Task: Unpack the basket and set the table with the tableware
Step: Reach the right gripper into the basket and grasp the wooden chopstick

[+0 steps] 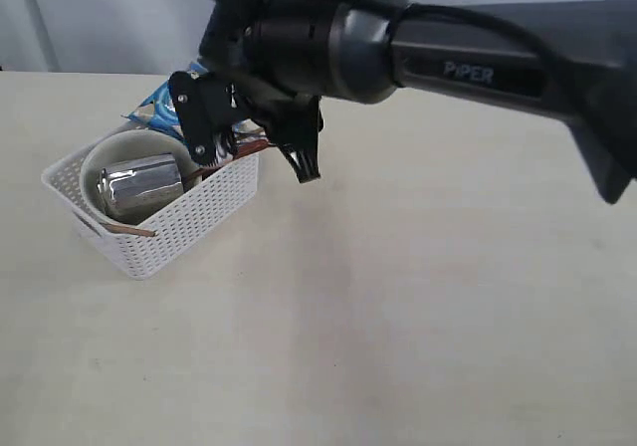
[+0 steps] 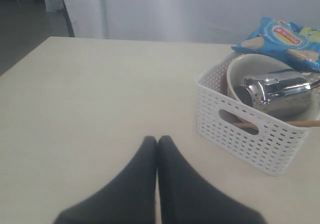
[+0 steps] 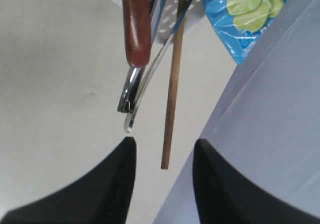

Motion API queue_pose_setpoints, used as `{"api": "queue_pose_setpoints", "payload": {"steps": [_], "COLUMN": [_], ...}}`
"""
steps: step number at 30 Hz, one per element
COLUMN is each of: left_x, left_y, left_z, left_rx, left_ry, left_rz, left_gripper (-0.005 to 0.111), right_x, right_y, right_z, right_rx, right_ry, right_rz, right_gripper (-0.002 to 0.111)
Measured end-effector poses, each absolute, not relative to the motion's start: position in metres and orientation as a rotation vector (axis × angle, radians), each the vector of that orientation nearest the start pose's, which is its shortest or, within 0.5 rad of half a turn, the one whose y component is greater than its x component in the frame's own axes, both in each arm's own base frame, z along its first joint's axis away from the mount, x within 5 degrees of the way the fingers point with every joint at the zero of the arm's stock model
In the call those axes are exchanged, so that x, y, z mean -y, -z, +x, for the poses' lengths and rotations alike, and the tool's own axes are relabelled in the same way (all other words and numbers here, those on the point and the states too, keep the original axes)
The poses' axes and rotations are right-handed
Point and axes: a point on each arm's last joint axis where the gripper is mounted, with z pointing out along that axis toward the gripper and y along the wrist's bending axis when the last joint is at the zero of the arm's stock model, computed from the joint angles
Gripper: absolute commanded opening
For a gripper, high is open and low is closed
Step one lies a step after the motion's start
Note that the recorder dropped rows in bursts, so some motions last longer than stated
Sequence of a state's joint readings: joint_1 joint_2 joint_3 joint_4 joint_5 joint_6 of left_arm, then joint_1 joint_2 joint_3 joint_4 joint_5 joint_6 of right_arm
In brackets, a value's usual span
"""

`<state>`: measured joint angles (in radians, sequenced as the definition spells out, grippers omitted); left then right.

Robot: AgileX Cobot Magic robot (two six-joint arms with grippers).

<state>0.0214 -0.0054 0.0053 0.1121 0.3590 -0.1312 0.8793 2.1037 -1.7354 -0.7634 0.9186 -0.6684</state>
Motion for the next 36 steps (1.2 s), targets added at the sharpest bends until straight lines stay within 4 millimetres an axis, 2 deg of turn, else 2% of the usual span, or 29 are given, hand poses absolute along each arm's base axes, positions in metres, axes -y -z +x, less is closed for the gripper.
{"api": "queue_pose_setpoints", "payload": {"steps": [6, 13, 30, 36], "left_x": [-0.005, -0.005, -0.005, -0.005], "left_y": [-0.180, -0.180, -0.180, -0.180], "left_z": [0.053, 0.053, 0.053, 0.053], "left_rx": [-1.839, -1.839, -1.838, -1.838], "left_ry": [-0.033, -0.033, -0.033, -0.033], "left_rz": [-0.071, -0.071, -0.071, -0.071], "left_gripper": [0.000, 0.000, 0.000, 0.000], "right_x": [-0.329, -0.329, -0.332, -0.333], "right_y": [-0.215, -0.208, -0.205, -0.195], "right_z": [0.340, 0.345, 0.348, 0.350], "right_rx": [-1.421, -1.383, -1.337, -1.333], "right_ry": [1.006, 1.095, 1.120, 1.128], "right_rz": [-2.138, -2.134, -2.119, -2.141], "right_gripper": [0.037, 0.037, 0.037, 0.037]}}
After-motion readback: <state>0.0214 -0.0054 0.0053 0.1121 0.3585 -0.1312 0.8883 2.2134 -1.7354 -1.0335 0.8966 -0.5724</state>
